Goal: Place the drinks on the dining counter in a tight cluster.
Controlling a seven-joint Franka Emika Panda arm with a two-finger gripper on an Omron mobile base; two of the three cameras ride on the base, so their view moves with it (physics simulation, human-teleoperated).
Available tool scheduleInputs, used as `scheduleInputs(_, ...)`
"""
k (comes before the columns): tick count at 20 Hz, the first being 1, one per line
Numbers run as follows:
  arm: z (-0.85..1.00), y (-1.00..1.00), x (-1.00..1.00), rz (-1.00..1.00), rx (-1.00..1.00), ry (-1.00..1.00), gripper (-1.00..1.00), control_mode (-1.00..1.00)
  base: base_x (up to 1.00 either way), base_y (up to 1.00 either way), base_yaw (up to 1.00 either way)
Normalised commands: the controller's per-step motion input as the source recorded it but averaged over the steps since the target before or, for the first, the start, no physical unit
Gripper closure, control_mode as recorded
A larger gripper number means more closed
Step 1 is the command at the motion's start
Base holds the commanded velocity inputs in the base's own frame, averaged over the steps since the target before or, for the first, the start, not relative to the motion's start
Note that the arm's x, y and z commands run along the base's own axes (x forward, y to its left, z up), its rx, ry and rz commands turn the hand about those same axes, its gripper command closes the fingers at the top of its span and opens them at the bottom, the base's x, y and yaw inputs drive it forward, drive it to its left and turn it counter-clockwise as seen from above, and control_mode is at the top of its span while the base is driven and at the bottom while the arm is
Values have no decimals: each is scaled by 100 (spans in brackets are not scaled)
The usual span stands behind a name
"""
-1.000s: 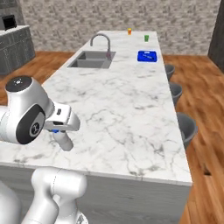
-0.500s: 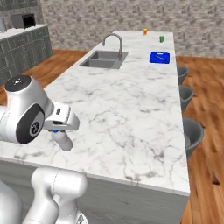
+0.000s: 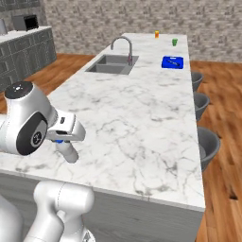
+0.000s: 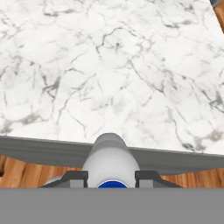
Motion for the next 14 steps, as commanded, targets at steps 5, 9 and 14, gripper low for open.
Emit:
scheduleInputs(5,0,0,83,3,0,11,100,-100,0,0,0)
scheduleInputs(9,0,0,90,2,0,9,100,-100,0,0,0)
scheduleInputs(14,-27,-4,39,3,0,-3,100,-100,0,0,0)
